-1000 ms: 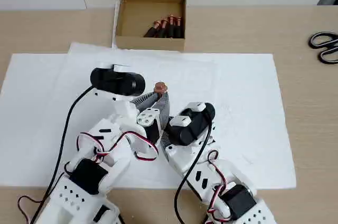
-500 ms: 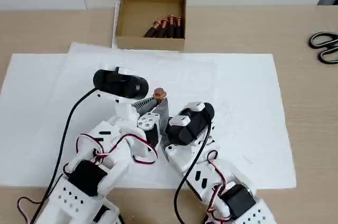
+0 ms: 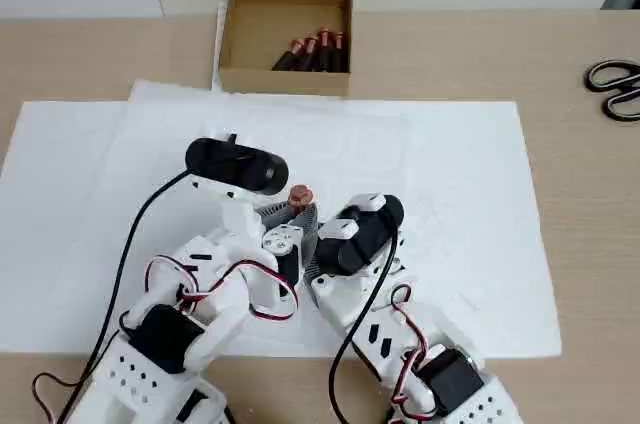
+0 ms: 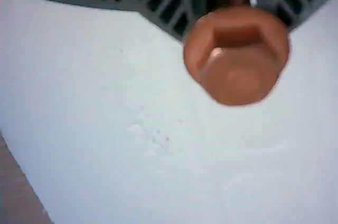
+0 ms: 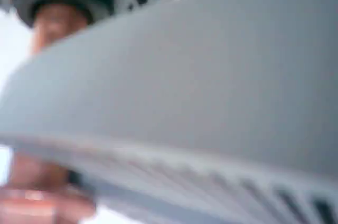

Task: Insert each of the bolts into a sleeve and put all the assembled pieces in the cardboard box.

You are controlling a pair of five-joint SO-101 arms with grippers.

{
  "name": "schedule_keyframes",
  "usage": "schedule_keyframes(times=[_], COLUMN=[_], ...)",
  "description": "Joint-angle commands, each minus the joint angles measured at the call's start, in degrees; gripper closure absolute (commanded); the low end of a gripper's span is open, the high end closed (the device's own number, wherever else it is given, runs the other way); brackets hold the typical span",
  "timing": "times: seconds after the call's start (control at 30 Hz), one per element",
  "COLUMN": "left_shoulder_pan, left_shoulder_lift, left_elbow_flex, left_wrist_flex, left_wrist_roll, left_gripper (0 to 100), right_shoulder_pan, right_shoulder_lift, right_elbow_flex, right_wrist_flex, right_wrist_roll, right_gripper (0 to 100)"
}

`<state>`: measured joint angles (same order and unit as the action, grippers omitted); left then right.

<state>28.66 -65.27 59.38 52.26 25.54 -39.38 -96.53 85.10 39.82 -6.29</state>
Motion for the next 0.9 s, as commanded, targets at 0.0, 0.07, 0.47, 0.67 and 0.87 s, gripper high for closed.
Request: schedule_keyframes(times=[0.0,0.07,0.47,0.67,0.87], left_shoulder_pan=[-0.4,-0.3,1.8,1.7,0.7], left_shoulder_lift=[0.0,0.0,0.4,0.3,0.0], left_elbow_flex=[-0.2,0.0,0.2,-0.2,-0.7], left_wrist_flex=[1.8,1.8,1.8,1.6,2.8], left_wrist_roll=[-1.1,-1.1,-3.7,-4.6,-1.9], left_gripper=[99,99,99,99,80], right_shoulder_pan=[1.0,1.0,1.0,1.0,1.0], right_shoulder_lift=[-1.1,-1.1,-1.1,-1.1,-1.1], right_elbow_flex=[-1.2,-1.2,-1.2,-1.2,-1.1], right_wrist_flex=[-1.5,-1.5,-1.5,-1.5,-1.5], right_wrist_roll=[-0.3,-0.3,-0.3,-0.3,-0.3], right_gripper=[99.5,99.5,99.5,99.5,99.5])
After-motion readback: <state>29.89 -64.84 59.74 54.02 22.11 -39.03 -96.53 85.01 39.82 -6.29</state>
